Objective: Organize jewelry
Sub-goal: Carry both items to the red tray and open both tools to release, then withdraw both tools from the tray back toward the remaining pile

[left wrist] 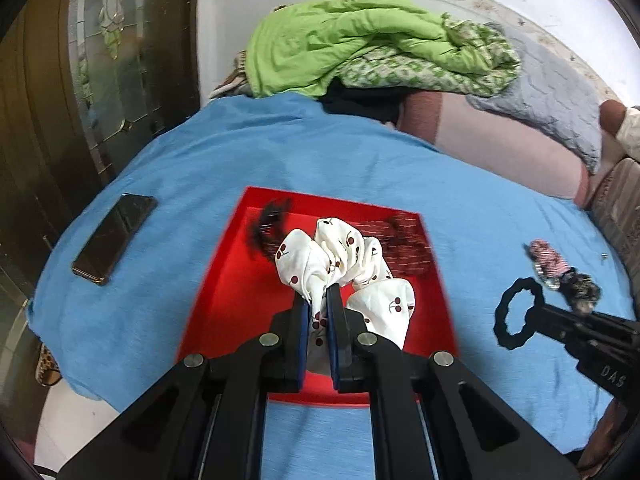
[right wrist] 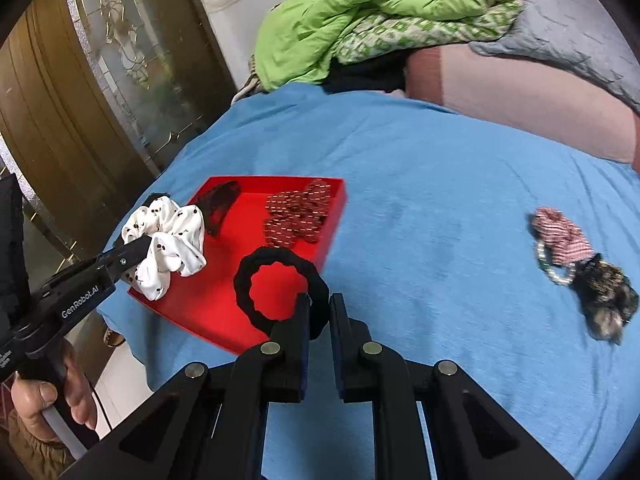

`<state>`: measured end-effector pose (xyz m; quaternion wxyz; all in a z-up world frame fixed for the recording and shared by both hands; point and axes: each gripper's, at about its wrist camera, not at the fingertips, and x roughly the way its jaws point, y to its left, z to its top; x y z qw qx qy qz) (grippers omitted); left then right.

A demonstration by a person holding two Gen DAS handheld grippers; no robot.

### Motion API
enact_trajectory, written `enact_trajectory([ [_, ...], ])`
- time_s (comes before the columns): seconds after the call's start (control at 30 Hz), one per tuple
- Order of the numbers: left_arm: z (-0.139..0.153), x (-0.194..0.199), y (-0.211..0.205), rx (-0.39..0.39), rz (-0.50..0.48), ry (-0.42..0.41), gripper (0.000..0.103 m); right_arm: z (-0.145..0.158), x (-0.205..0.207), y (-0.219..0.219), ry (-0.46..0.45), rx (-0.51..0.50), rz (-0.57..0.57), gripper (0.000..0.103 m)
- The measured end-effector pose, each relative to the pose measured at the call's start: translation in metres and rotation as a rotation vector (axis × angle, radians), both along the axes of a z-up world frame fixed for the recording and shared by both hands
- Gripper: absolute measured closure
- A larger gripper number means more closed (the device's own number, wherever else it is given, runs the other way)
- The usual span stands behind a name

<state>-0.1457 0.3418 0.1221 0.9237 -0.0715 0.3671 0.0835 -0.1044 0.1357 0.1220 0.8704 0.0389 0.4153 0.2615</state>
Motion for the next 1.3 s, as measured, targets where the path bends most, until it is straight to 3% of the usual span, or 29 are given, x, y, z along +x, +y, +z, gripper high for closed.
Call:
enact_trajectory([
  [0.6,-0.037,0.031,0.049,0.028,0.02,0.061,0.095,-0.034,0.084,0.123,0.115,0.038,0.041,0.092],
  [0.87,-0.044,0.036,0.057,0.006,0.012,0.066,0.093,-0.055,0.111,0.151,0.164,0.021,0.053,0.091],
  [1.07,-0.042,0.035,0.057,0.001,0.018,0.06,0.075,-0.066,0.123,0.156,0.19,0.022,0.051,0.091],
  [1.1,-0.041,0.034,0.057,-0.001,0.019,0.054,0.07,-0.066,0.123,0.156,0.19,0.026,0.057,0.087],
  [1.2,-0.036,0.031,0.056,-0.006,0.029,0.036,0.061,-0.061,0.121,0.157,0.176,0.038,0.065,0.062],
  [1.3,-0.03,0.028,0.056,-0.013,0.036,0.024,0.06,-0.051,0.117,0.156,0.151,0.047,0.07,0.059],
])
